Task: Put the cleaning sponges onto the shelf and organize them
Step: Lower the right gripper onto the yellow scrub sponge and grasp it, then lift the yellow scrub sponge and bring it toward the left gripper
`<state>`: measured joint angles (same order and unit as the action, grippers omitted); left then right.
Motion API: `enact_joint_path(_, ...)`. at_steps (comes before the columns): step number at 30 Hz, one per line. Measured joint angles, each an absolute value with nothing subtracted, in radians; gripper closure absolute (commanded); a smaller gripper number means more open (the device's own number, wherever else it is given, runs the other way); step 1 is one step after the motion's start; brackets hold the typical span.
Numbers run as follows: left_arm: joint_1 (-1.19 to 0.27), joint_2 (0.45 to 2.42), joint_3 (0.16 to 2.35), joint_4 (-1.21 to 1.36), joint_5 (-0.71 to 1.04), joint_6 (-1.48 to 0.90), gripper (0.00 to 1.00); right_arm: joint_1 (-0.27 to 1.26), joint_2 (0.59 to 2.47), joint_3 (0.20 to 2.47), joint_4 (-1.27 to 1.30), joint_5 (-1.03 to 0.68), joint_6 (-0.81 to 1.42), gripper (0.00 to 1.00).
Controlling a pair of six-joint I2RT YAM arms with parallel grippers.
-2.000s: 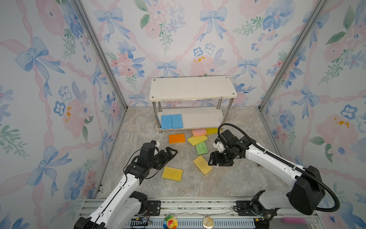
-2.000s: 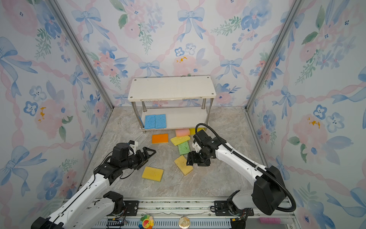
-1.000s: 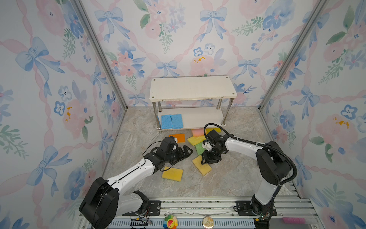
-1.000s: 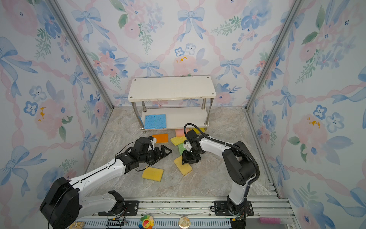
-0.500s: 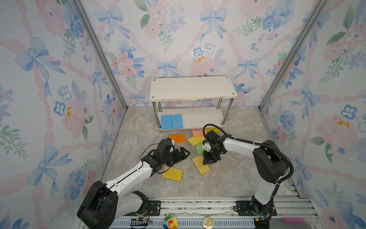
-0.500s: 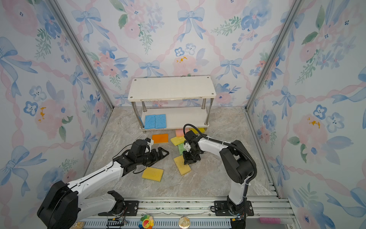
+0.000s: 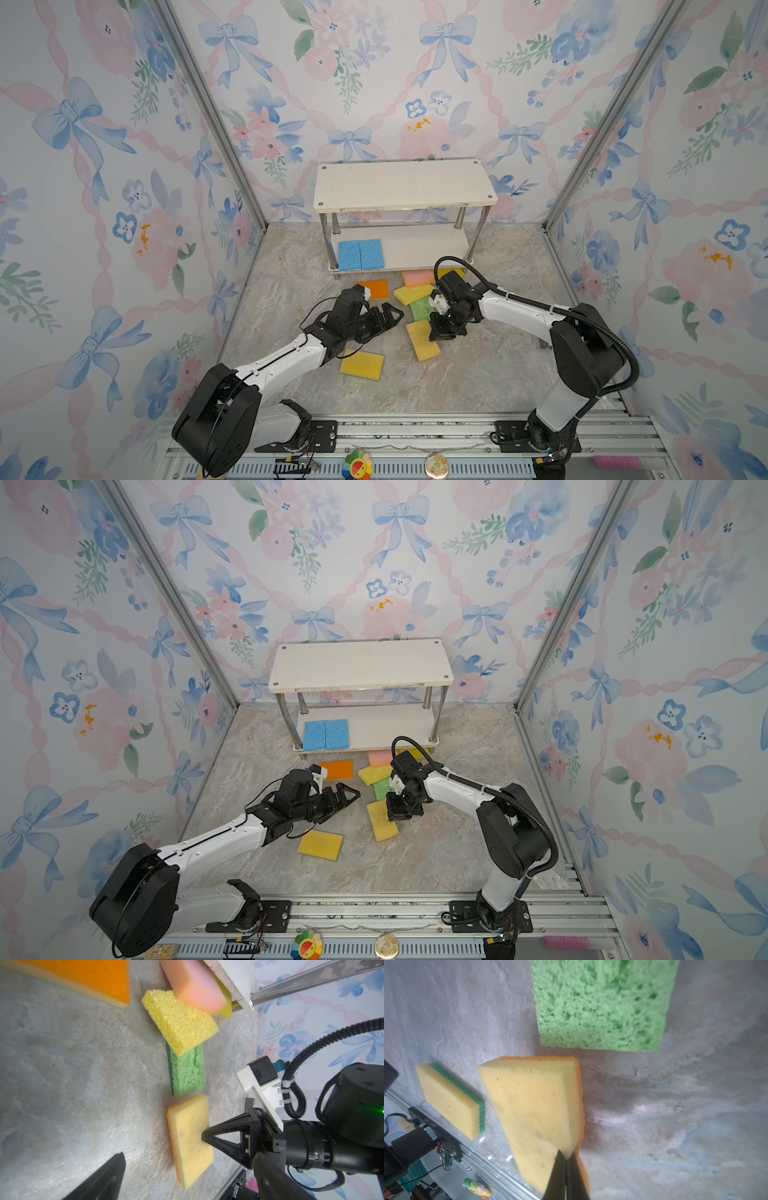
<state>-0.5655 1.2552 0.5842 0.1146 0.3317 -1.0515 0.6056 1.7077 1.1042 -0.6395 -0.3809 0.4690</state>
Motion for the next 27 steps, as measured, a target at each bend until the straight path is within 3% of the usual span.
enact_joint_path(11, -0.643, 1.408, 0.635, 0.303, 0.375, -1.116, 0.03, 0.464, 1.593, 1.138, -0.66, -0.496, 0.467, 0.99)
enact_joint_path(16, -0.672, 1.477, 0.723, 0.334, 0.383, -1.12, 0.08, 0.459, 1.588, 1.168, -0.66, -0.578, 0.463, 0.98)
enact_joint_path(19, -0.672, 1.486, 0.756, 0.352, 0.383, -1.126, 0.17, 0.459, 1.581, 1.178, -0.658, -0.62, 0.463, 0.98)
enact_joint_path(23, -0.672, 1.501, 0.778, 0.375, 0.382, -1.131, 0.42, 0.459, 1.563, 1.184, -0.648, -0.667, 0.463, 0.98)
enact_joint_path(26, -0.672, 1.509, 0.779, 0.381, 0.383, -1.136, 0.63, 0.459, 1.555, 1.185, -0.646, -0.69, 0.463, 0.98)
enact_joint_path(27, -0.672, 1.511, 0.779, 0.38, 0.382, -1.137, 0.75, 0.459, 1.555, 1.186, -0.645, -0.697, 0.463, 0.98)
